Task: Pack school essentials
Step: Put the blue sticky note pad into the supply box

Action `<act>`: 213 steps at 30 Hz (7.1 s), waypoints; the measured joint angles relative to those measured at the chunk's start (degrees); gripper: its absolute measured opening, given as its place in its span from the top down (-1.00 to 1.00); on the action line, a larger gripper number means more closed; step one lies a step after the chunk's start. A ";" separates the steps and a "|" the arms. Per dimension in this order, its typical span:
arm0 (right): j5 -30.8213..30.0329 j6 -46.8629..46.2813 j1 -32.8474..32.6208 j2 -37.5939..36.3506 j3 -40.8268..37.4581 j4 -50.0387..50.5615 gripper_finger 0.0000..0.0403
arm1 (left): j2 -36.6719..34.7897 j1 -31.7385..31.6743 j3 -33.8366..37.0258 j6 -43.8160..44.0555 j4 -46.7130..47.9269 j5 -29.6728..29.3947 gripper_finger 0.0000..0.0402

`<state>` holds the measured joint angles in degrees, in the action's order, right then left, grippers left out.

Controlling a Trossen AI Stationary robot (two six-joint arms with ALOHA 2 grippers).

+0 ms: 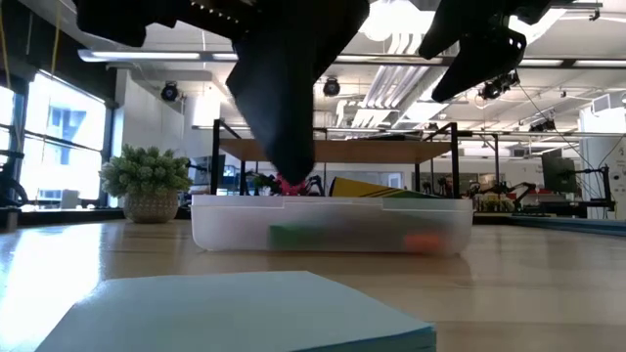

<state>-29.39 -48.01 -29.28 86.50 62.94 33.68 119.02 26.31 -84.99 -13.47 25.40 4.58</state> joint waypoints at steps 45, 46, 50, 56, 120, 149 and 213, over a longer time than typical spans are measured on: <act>3.32 0.46 0.04 0.00 0.00 -0.05 -0.97 | 0.02 -1.90 0.02 2.82 -3.00 -8.29 -0.78; 3.32 0.46 0.04 0.00 0.00 -0.04 -0.97 | 0.02 -1.90 0.02 2.81 -3.40 -8.29 -0.78; 3.32 0.46 0.04 0.00 0.00 -0.05 -0.97 | 0.02 -1.90 0.02 2.82 -4.31 -8.29 -0.78; 3.30 0.46 0.04 0.00 0.00 -0.05 -0.97 | 0.02 -1.90 0.02 2.97 -4.39 -8.29 -0.78; 3.30 0.48 0.04 0.00 0.00 -0.05 -0.97 | 0.37 0.35 0.02 2.73 -0.73 -5.88 -0.98; 3.13 0.48 0.04 -0.02 0.00 -0.18 -0.97 | 0.33 -0.79 2.45 1.32 -1.74 -3.15 -0.99; 3.12 0.48 0.04 -0.02 -0.02 -1.43 -0.97 | 2.82 -0.68 0.61 4.72 2.55 1.22 -0.99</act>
<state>-26.26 -47.53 -29.23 86.48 62.92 32.25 121.84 25.63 -84.38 -8.75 27.95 5.80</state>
